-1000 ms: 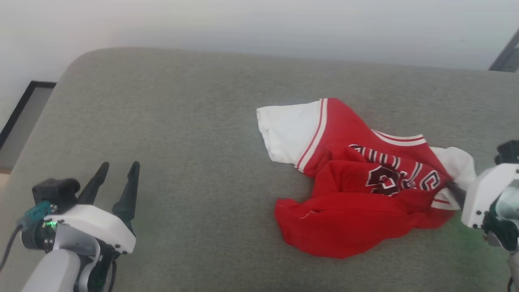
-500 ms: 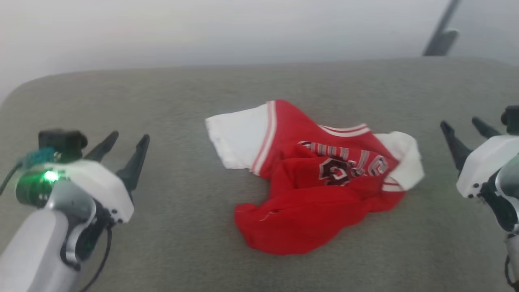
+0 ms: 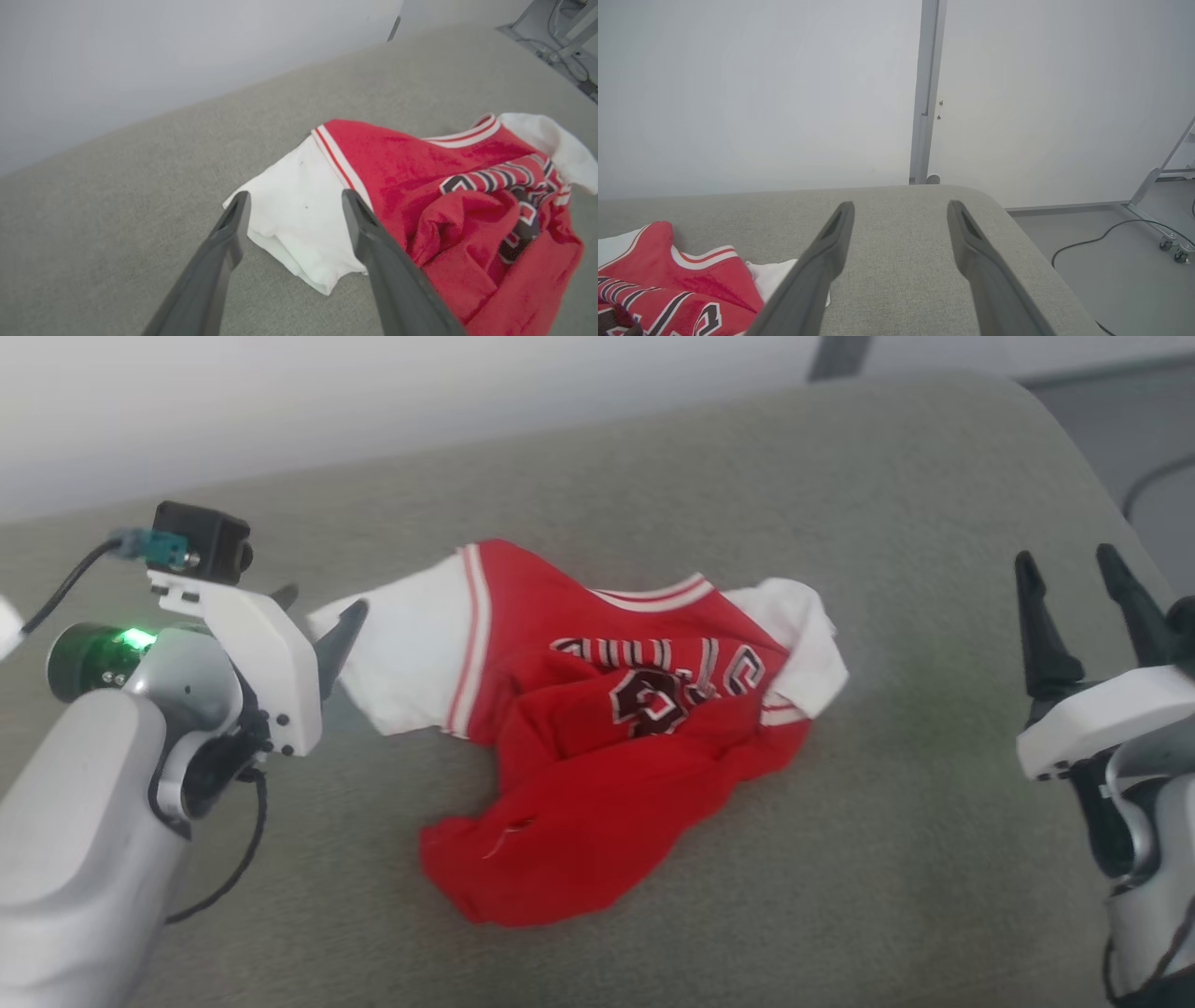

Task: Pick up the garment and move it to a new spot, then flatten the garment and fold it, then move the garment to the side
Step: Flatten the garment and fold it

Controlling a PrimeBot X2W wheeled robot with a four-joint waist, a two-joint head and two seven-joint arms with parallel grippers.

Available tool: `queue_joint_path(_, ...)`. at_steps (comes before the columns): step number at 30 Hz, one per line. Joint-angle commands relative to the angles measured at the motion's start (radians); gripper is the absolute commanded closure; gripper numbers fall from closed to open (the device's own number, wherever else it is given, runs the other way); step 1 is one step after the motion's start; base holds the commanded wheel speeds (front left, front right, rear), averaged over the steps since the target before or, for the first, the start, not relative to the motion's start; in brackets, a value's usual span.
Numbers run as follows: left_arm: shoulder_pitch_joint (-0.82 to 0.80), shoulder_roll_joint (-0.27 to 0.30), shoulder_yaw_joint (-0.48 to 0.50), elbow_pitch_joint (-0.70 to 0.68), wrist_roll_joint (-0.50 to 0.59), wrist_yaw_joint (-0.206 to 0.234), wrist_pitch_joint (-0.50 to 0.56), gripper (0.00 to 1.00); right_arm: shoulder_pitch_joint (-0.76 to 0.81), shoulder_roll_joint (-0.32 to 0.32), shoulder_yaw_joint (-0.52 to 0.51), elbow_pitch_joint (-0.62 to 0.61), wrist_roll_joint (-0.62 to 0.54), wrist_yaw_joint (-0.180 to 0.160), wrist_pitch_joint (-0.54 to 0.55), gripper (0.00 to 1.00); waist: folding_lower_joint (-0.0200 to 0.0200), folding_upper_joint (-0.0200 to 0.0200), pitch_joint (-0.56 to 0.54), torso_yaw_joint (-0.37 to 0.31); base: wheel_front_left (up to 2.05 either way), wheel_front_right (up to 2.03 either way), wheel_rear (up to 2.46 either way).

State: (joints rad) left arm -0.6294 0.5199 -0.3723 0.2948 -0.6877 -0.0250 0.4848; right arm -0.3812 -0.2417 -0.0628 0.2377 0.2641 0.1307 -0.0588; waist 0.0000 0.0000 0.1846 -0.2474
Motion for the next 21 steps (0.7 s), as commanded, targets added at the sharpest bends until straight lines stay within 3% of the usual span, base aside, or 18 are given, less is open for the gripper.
queue_joint_path(1, -0.016, 0.007, -0.009, 0.013, 0.007, 0.001, 0.017, 0.00, 0.002, 0.009, 0.001, 0.005, -0.002, 0.000, -0.011, 0.00, 0.0000, 0.0000, 0.035, -0.036, 0.00, 0.00, 0.00)
queue_joint_path(10, -0.112, 0.010, -0.048, 0.232, 0.015, 0.088, 0.244, 0.00, -0.008, 0.085, 0.004, 0.024, -0.019, 0.000, -0.031, 0.00, 0.0000, 0.0000, 0.115, -0.097, 0.00, 0.00, 0.00)
queue_joint_path(17, -0.138, -0.022, -0.061, 0.404, -0.001, 0.126, 0.320, 0.00, -0.034, 0.096, 0.011, 0.041, -0.016, 0.000, -0.037, 0.00, 0.0000, 0.0000, 0.162, -0.113, 0.00, 0.00, 0.00)
queue_joint_path(18, -0.138, -0.029, -0.061, 0.427, -0.009, 0.126, 0.329, 0.37, -0.037, 0.096, 0.010, 0.043, -0.017, 0.000, -0.040, 0.00, 0.0000, 0.0000, 0.166, -0.113, 0.00, 0.00, 0.00)
queue_joint_path(19, -0.139, -0.038, -0.059, 0.447, -0.017, 0.128, 0.337, 1.00, -0.039, 0.096, 0.009, 0.045, -0.018, 0.000, -0.040, 0.00, 0.0000, 0.0000, 0.169, -0.113, 0.00, 0.00, 0.00)
queue_joint_path(21, -0.145, -0.055, -0.064, 0.475, -0.024, 0.124, 0.344, 1.00, -0.044, 0.093, 0.004, 0.050, -0.020, 0.000, -0.043, 0.00, 0.0000, 0.0000, 0.173, -0.110, 0.00, 0.00, 0.00)
